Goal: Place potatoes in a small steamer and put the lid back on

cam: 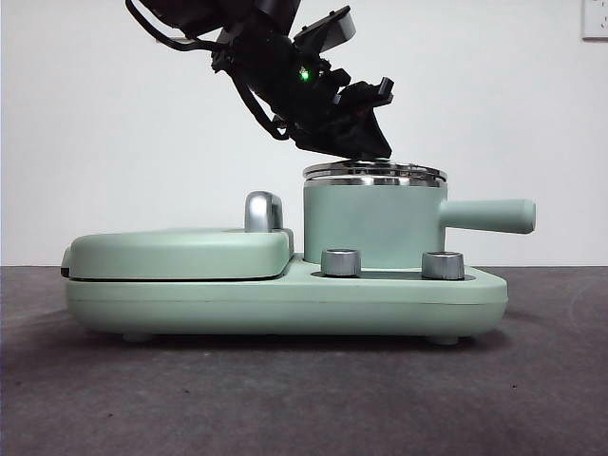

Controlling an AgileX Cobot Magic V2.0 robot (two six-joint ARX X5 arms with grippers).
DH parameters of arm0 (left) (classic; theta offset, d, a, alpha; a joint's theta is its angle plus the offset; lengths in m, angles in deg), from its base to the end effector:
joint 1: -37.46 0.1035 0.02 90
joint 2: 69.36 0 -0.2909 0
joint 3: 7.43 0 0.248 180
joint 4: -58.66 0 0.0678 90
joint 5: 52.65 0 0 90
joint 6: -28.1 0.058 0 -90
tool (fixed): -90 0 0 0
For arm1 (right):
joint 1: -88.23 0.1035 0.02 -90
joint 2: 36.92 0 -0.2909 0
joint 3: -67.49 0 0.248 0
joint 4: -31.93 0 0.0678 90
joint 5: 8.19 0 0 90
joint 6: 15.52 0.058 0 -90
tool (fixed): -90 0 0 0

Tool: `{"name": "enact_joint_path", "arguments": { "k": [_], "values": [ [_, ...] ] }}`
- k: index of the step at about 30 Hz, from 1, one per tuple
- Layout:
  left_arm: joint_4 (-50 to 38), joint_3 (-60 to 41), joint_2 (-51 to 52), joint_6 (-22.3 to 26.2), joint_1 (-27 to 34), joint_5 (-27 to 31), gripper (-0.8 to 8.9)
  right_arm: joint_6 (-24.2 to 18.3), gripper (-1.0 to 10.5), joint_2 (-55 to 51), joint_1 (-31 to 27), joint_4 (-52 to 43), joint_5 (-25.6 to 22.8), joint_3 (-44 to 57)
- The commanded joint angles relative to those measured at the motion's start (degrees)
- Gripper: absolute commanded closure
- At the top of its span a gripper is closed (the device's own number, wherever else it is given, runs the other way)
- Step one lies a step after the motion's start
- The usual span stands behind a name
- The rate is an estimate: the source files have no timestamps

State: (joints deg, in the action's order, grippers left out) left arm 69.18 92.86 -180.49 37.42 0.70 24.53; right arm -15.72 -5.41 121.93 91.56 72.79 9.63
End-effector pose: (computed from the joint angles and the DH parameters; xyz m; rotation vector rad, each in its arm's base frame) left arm 0.3803 -0.3001 0.2829 0.2304 0.3062 -0.8847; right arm 0.0872 0.0473 0.2970 -0.2165 0.5444 0.4195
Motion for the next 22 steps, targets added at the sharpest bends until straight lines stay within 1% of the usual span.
{"name": "enact_joint_path", "arguments": {
  "k": [1, 10, 22],
  "values": [
    [-0.35, 0.11, -2.36, 0.81, -1.38, -1.84, 7.99, -0.46, 5.9, 0.13, 0.31, -0.59, -0.09, -0.24],
    [-2.93, 0.11, -2.38, 1.09, -0.79, -1.7, 7.99, -0.44, 5.9, 0.13, 0.31, -0.59, -0.11, -0.24],
    [2.71, 0.11, -2.38, 1.09, -0.7, -1.77, 7.92, -0.44, 5.9, 0.13, 0.31, -0.61, -0.09, -0.24]
  ]
}}
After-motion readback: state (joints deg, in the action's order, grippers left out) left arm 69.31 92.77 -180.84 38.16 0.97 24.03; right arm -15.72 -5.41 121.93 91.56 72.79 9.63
